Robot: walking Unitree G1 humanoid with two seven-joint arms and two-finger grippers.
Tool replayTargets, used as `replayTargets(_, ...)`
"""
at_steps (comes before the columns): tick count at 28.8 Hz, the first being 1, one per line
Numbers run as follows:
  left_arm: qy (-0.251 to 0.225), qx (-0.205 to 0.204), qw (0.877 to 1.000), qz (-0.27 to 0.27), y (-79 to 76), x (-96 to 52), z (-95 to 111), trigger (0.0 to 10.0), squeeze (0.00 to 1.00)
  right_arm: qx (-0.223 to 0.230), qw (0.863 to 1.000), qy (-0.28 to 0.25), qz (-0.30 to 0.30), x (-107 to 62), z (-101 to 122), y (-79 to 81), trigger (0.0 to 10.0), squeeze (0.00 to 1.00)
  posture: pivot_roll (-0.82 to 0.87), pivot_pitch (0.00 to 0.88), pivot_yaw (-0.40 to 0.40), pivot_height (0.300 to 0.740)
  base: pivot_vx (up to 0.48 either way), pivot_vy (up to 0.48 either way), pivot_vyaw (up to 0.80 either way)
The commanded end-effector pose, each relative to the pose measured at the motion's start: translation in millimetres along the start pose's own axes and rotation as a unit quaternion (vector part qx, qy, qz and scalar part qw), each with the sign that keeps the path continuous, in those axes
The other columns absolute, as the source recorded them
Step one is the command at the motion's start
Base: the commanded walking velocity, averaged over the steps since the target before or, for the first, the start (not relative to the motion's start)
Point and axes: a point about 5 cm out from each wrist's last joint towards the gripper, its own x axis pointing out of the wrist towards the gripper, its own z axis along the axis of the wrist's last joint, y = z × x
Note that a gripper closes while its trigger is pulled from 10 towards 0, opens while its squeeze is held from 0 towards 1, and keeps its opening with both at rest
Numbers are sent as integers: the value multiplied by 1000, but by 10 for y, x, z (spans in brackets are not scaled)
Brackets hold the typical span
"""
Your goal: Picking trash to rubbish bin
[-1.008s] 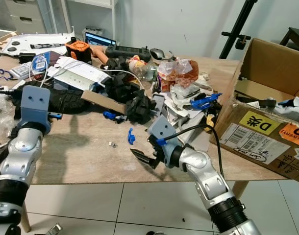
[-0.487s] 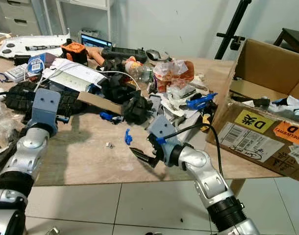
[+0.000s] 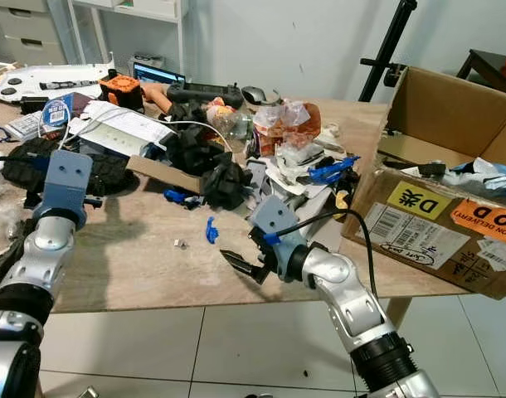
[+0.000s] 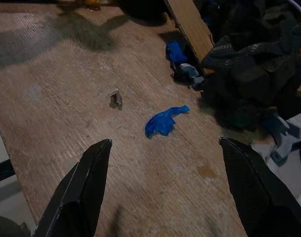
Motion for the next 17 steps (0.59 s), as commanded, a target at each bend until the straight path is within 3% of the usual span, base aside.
replayTargets(1, 50, -22, 998, 13, 61, -22, -173, 10000, 0, 5, 1000, 5, -2, -28, -33, -9, 10000, 0, -23, 92, -99, 740, 0, 0, 0)
replayTargets(4, 99, -95, 991, 0, 28, -30, -265, 10000, 0, 5, 1000, 6, 0, -28, -33, -9, 10000, 0, -23, 92, -99, 740, 0, 0, 0)
replayTargets(10, 121, -113, 986, -14, -3, -38, -317, 10000, 0, 4, 1000, 6, 0, -25, -30, -9, 10000, 0, -23, 92, -99, 740, 0, 0, 0)
replayTargets(11, 124, -115, 985, -24, -22, -41, -326, 8745, 0, 4, 1000, 6, 0, -25, -29, -9, 10000, 0, -23, 92, -99, 740, 0, 0, 0)
replayTargets(12, 122, -119, 984, -44, -65, -44, -323, 0, 0, 3, 1000, 6, -1, -25, -28, -11, 10000, 0, -23, 92, -99, 740, 0, 0, 0)
replayTargets(17, 113, -117, 985, -55, -91, -41, -298, 0, 0, 3, 1000, 6, -2, -29, -30, -16, 10000, 0, -24, 95, -100, 740, 0, 0, 0)
